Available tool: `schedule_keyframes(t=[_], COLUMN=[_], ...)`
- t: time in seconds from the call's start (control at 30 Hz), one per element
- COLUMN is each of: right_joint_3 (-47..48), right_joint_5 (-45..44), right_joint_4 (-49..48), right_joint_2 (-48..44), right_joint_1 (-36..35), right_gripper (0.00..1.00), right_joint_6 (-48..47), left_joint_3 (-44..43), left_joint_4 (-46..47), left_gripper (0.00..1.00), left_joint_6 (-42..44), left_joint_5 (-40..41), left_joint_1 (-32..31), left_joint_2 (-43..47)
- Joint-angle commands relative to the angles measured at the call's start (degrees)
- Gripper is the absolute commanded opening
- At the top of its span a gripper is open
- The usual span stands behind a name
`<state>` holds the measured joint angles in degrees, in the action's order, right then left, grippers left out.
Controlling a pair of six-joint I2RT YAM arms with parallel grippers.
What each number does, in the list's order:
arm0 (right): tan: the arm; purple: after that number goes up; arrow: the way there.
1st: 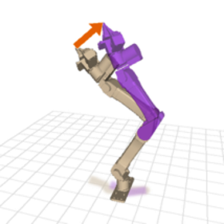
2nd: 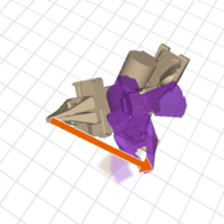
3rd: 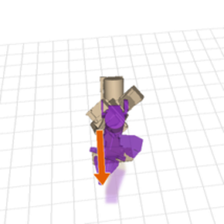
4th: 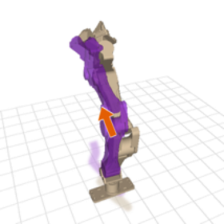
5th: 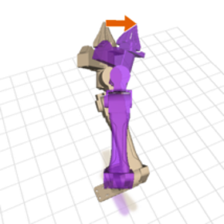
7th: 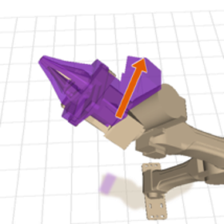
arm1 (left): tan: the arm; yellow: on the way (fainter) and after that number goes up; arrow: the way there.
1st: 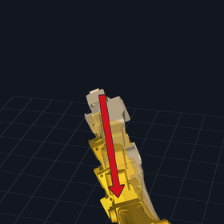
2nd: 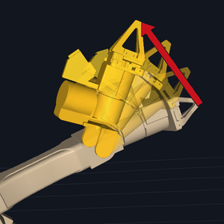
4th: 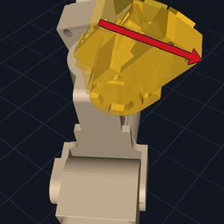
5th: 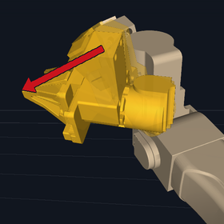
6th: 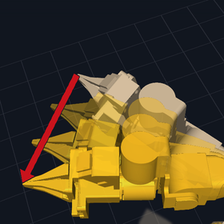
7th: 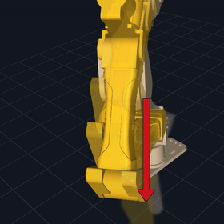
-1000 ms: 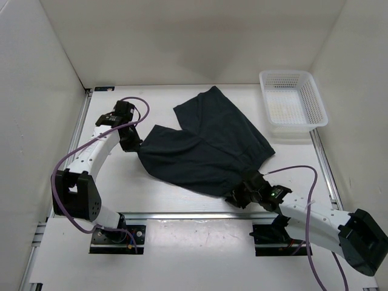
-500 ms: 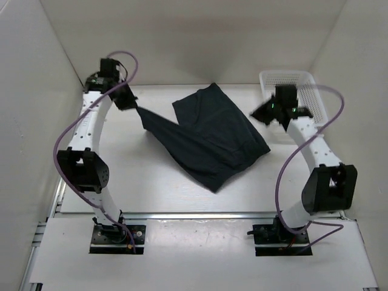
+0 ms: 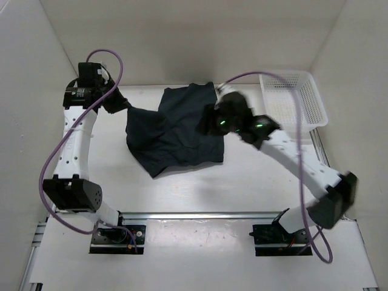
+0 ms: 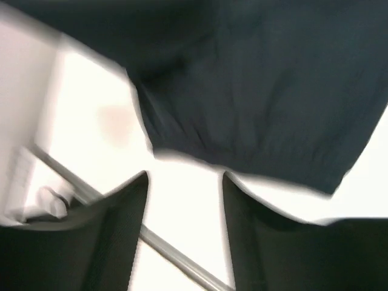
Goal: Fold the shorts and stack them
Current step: Flatten the shorts out
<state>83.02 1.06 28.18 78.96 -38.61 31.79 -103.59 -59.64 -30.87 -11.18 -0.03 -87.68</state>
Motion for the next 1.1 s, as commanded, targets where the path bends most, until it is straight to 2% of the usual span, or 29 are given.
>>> schedule_keyframes(t=[0.0,0.1,0.17,0.3,0.4,0.67,0.9,0.97,1.03,1.07], right_joint_3=[-2.87,-0.94,2.74,12.41,19.79,31.84,47.21,47.76,48.46,47.94], right_joint_5=[-7.97,-8.79,-9.58,-15.11,-17.75,-25.48,-29.10,-29.10,-29.10,-29.10], right_joint_4=[3.46,3.98,3.98,6.79,8.11,9.70,14.09,14.09,14.09,14.09], right_joint_2=[8.63,16.38,20.25,32.82,40.21,53.30,63.15,64.91,65.97,65.97], right_joint_1=[-12.67,-19.19,-22.11,-30.01,-33.10,-34.34,-31.97,-31.97,-31.44,-31.44], right_gripper=[0.60,0.63,0.71,0.72,0.72,0.72,0.72,0.72,0.60,0.51], right_joint_6=[-4.19,-3.40,-3.40,-5.24,-5.94,-10.17,-11.66,-11.66,-10.53,-10.00], left_joint_3=[1.73,1.73,1.20,0.67,0.14,-2.23,-0.30,0.57,1.37,2.07], left_joint_4=[0.40,0.40,-0.13,-1.27,-1.88,-7.15,-6.46,-5.94,-5.41,-5.40], left_gripper=[0.10,0.10,0.10,0.10,0.10,0.10,0.10,0.10,0.10,0.10], left_joint_6=[0.46,0.98,0.99,1.61,2.13,5.03,6.26,6.79,6.79,6.79], left_joint_5=[1.50,2.04,2.65,2.65,2.65,5.72,5.20,4.50,3.97,3.97], left_joint_1=[0.03,0.56,1.09,2.75,3.45,6.62,9.17,9.17,9.17,9.70], left_joint_2=[-1.09,-1.62,-2.23,-3.29,-3.81,-5.40,-3.64,-3.64,-3.64,-3.64])
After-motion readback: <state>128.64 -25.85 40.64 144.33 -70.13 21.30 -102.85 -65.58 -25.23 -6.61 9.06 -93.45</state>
